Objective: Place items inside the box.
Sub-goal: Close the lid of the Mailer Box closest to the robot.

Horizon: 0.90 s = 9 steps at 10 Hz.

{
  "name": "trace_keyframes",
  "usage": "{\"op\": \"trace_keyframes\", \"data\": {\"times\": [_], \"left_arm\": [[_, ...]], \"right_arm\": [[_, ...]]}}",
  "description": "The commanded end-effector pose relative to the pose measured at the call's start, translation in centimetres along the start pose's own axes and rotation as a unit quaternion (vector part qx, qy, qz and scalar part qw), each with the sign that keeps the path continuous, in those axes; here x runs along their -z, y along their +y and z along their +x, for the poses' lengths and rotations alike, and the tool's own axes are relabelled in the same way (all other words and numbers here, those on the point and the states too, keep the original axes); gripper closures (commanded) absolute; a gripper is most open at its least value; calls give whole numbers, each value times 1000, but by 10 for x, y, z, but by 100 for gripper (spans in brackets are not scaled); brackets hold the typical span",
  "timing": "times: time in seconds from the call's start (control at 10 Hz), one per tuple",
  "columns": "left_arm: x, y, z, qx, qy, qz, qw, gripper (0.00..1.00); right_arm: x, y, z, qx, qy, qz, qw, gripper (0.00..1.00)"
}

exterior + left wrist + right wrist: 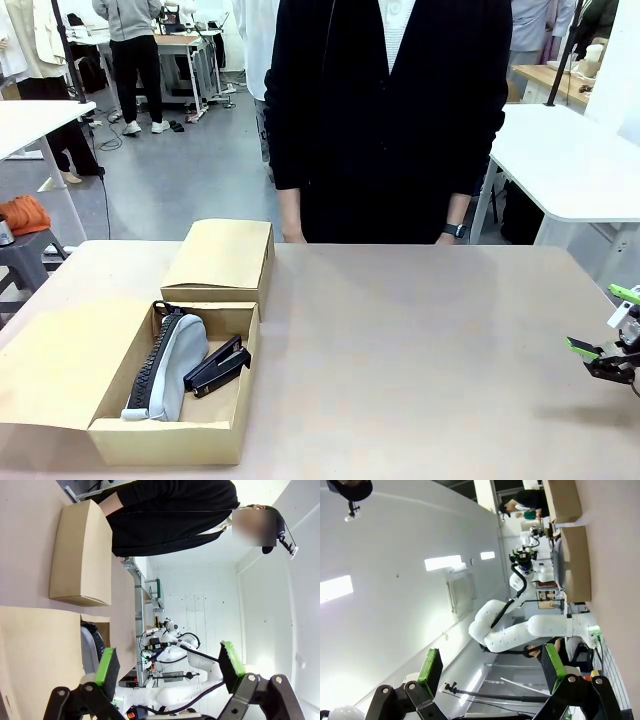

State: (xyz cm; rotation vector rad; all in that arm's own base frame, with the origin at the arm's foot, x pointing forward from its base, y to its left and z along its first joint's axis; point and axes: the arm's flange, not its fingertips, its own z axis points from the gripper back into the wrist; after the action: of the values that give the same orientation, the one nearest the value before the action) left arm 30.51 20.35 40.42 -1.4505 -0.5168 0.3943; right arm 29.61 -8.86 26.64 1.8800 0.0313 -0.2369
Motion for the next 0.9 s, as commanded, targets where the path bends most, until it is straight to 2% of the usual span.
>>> {"op": "trace_keyframes", "data": {"times": [0.0,0.1,0.2,0.3,0.4,0.5,0.6,0.7,0.8], "left_arm": [[-1,-2,-2,10,0,-7,1000,0],[0,0,0,0,0,0,1000,0],[18,-14,-14,201,-25,37,978,0],[40,-23,-32,381,7,31,924,0],[53,-31,-51,484,64,-3,872,0],[60,-29,-60,608,54,-23,792,0],[56,-18,-62,711,61,-30,700,0],[46,-28,-42,811,-1,-29,584,0],[59,-47,-27,371,128,31,919,0]], "right_arm": [[1,8,2,9,-9,4,1000,0],[1,8,2,9,-9,4,1000,0],[1,8,2,9,-9,4,1000,0],[1,8,2,9,-9,4,1000,0],[1,8,2,9,-9,4,1000,0],[1,8,2,9,-9,4,1000,0],[1,8,2,9,-9,4,1000,0],[1,8,2,9,-9,4,1000,0],[1,8,2,9,-9,4,1000,0]]}}
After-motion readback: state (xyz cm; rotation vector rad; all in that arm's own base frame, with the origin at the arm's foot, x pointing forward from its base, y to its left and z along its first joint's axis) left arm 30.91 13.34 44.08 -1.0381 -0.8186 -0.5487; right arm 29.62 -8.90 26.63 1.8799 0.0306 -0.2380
